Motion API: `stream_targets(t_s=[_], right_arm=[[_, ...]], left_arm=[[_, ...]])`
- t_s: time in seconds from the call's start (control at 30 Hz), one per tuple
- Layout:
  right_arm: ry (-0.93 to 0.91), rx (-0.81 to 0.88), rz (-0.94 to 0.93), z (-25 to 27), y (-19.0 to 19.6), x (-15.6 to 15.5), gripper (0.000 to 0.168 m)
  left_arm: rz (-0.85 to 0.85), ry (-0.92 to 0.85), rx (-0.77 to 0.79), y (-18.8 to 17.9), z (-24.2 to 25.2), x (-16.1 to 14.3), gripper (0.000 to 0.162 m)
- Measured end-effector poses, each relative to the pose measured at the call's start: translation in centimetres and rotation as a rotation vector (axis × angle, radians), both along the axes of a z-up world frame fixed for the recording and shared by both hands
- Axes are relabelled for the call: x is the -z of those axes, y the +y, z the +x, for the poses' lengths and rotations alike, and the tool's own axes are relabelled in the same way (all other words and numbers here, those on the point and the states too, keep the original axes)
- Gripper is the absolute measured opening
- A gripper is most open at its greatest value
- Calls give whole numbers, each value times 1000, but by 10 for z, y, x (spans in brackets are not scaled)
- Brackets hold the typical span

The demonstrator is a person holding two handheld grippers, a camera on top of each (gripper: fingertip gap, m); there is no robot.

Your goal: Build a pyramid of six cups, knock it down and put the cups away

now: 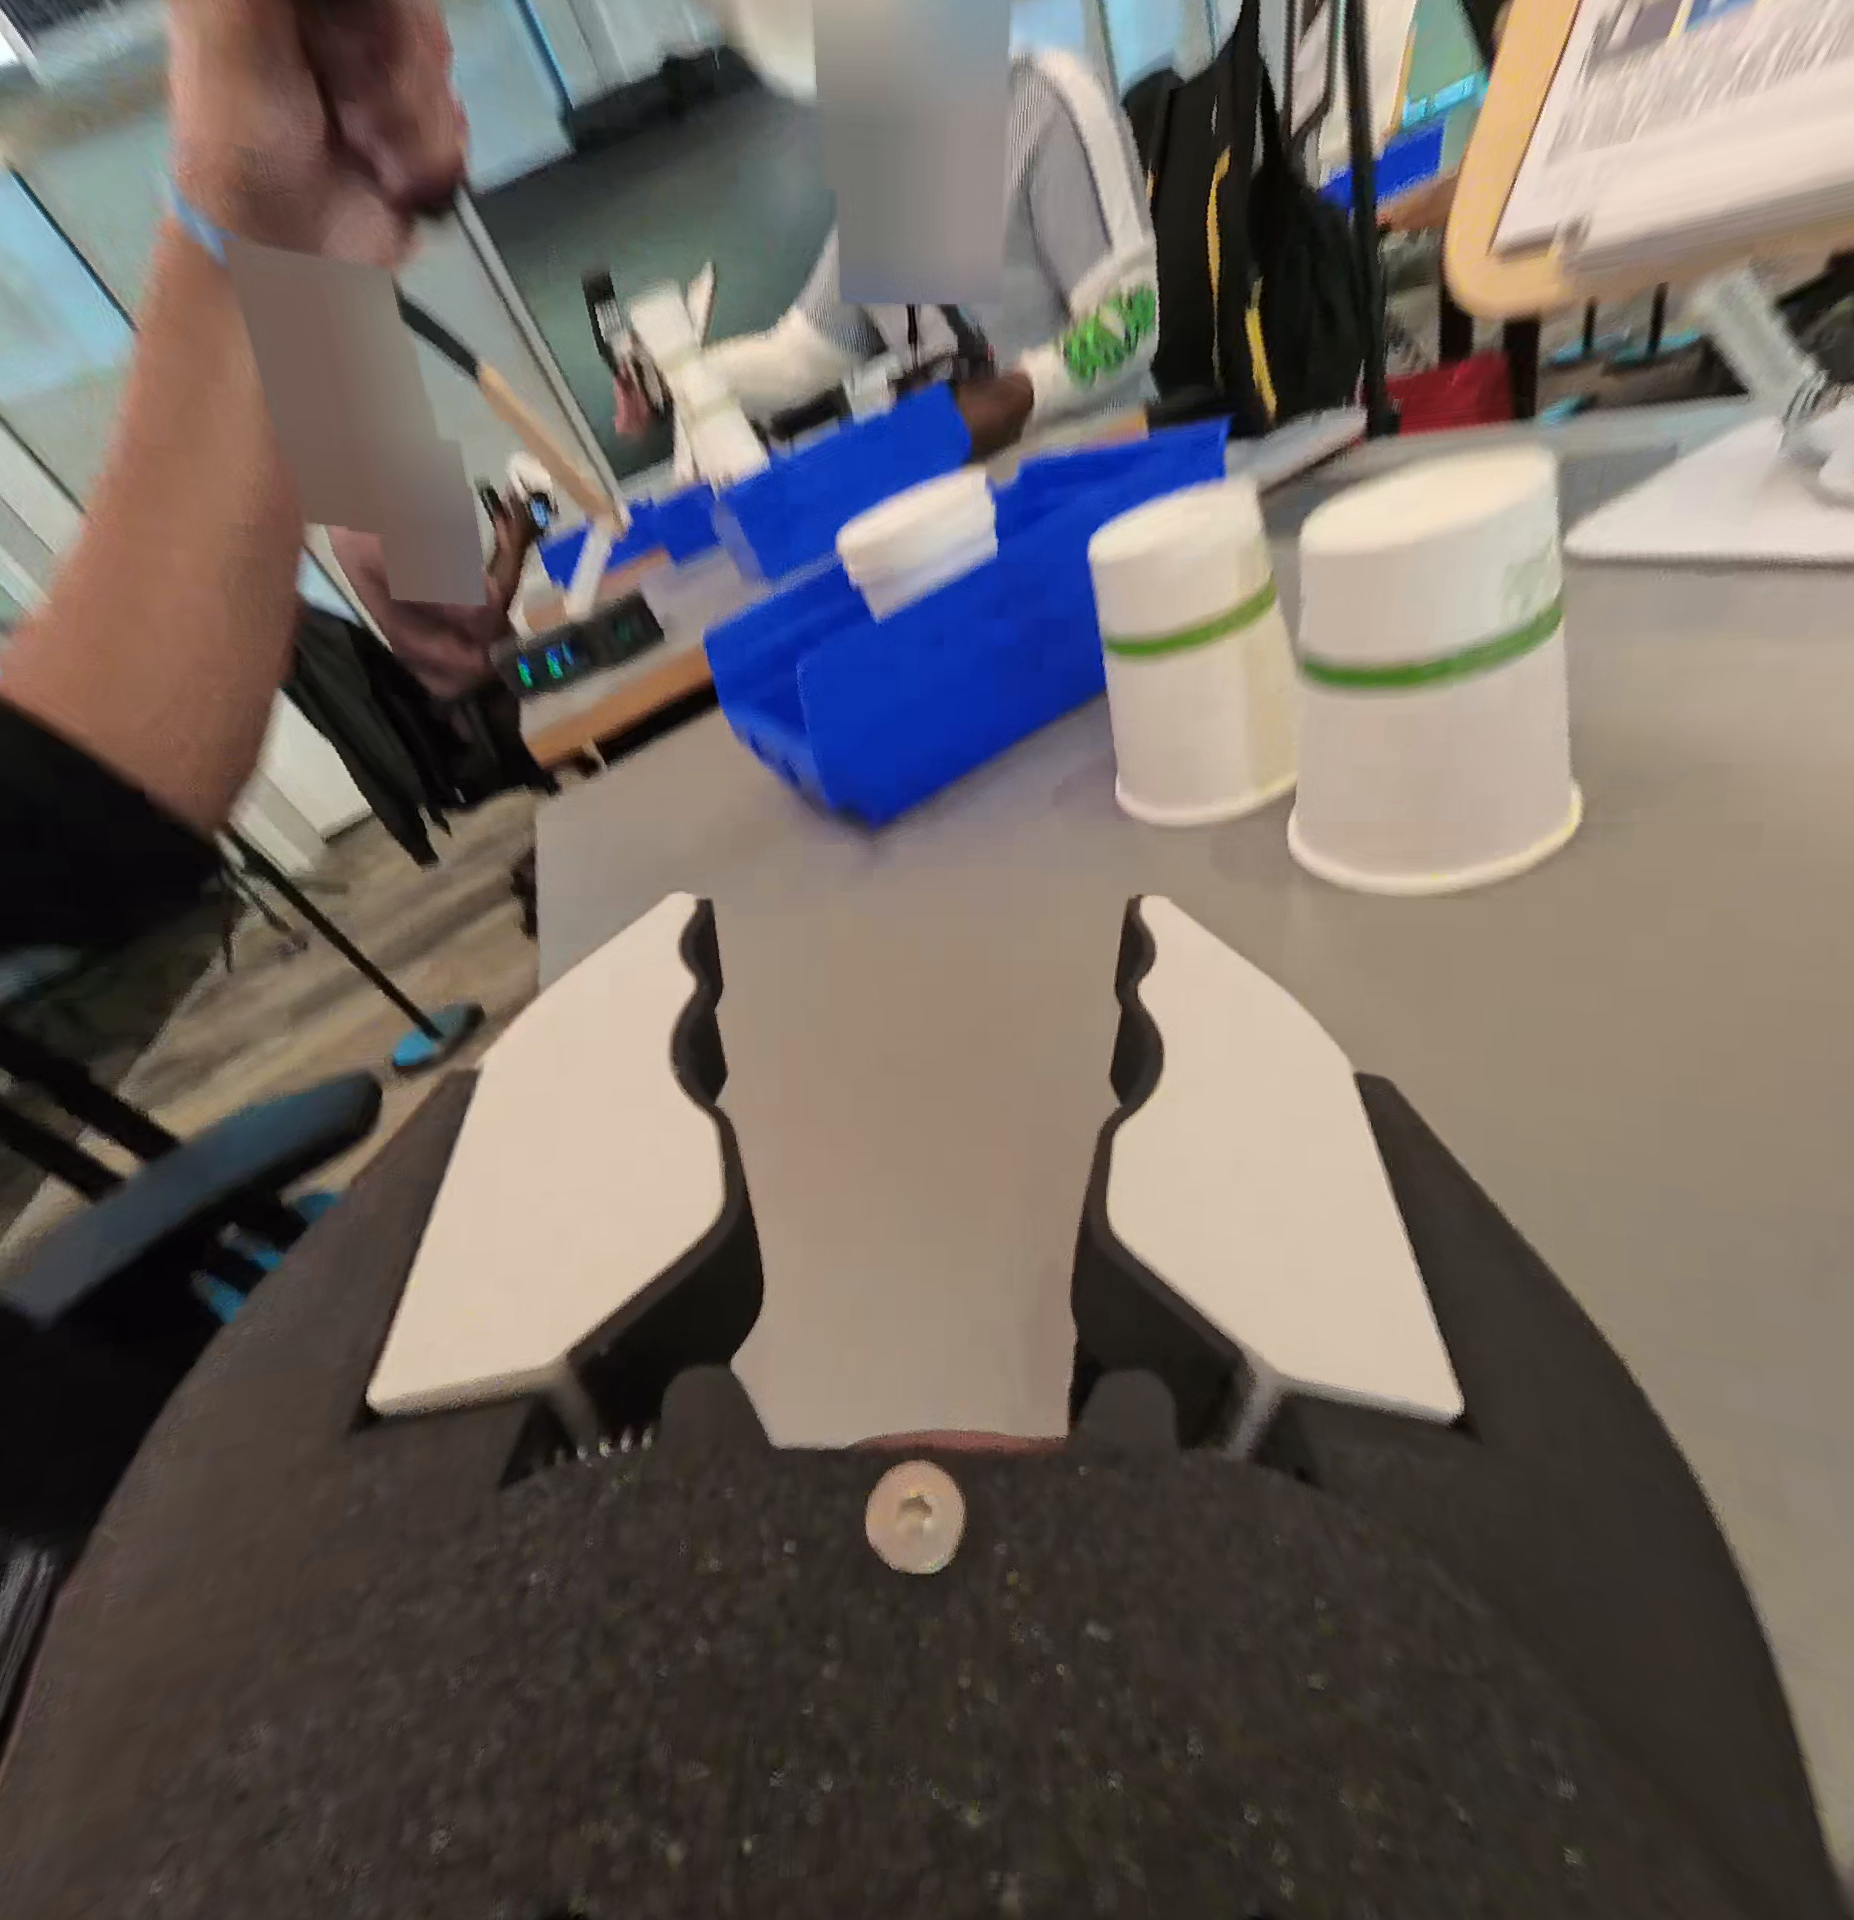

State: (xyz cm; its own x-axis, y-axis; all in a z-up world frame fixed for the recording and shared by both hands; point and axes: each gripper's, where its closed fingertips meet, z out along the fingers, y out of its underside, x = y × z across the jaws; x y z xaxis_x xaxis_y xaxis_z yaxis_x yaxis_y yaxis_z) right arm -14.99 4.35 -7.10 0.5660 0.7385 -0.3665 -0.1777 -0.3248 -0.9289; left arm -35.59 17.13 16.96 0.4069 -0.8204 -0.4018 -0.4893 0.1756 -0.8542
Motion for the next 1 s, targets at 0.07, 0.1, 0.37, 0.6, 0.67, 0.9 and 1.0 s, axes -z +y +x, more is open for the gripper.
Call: stream_targets(t_s=[0.07, 0.1, 0.37, 0.6, 0.67, 0.9, 1.0], right_arm=[[122, -1, 21, -1, 21, -28, 74], [179, -6, 26, -3, 31, -43, 77], [405, -84, 134, -12, 69, -125, 92], [336, -30, 104, 2, 74, -110, 85], [339, -10, 77, 8, 79, -101, 87], [346, -101, 28, -10, 79, -81, 92], [376, -130, 45, -19, 78, -87, 90]], left_arm=[[-19, -146, 51, -10, 20, -1, 2], [-40, -214, 80, -15, 30, 0, 2], [-202, -501, 248, -49, 107, 38, 2], [-302, -543, 309, -56, 141, 72, 2], [-311, -544, 310, -56, 144, 78, 2], [-337, -563, 318, -58, 137, 83, 2], [-352, -579, 319, -57, 134, 85, 2]])
